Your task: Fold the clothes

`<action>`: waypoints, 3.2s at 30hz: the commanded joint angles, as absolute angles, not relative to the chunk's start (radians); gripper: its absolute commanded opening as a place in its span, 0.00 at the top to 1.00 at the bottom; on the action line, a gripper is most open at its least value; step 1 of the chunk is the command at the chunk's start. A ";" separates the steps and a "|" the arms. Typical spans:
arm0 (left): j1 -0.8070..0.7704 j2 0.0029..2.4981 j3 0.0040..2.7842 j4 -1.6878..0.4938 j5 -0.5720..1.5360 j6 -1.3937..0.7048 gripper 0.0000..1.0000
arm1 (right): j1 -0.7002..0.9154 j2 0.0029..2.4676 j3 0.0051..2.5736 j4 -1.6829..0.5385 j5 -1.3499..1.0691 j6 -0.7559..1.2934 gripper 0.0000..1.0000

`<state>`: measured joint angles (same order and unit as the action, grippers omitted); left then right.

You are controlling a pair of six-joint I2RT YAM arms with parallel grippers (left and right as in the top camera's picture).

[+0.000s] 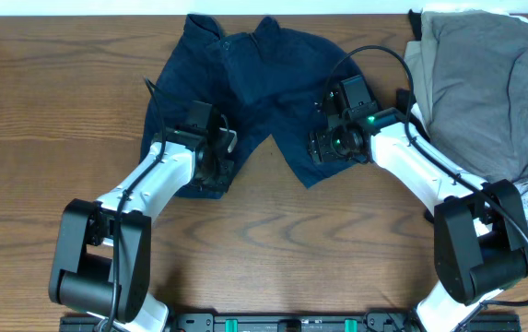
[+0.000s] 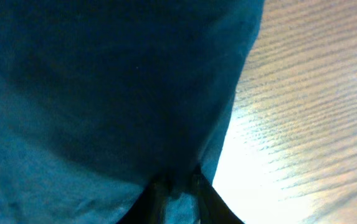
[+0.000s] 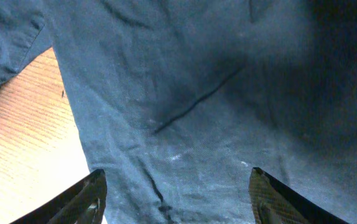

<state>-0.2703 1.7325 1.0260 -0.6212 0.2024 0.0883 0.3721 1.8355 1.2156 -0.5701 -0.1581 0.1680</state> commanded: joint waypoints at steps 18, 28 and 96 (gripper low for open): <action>-0.272 1.761 1.017 -0.610 0.189 0.101 0.47 | 0.366 1.840 1.225 -0.561 -0.165 0.179 0.28; -0.272 1.823 1.017 -0.597 0.189 0.101 0.69 | 0.366 1.840 1.225 -0.560 -0.165 0.179 0.28; -0.107 1.665 1.416 -1.002 0.189 -0.065 0.43 | 0.276 2.418 2.196 -0.565 -0.175 -0.117 0.24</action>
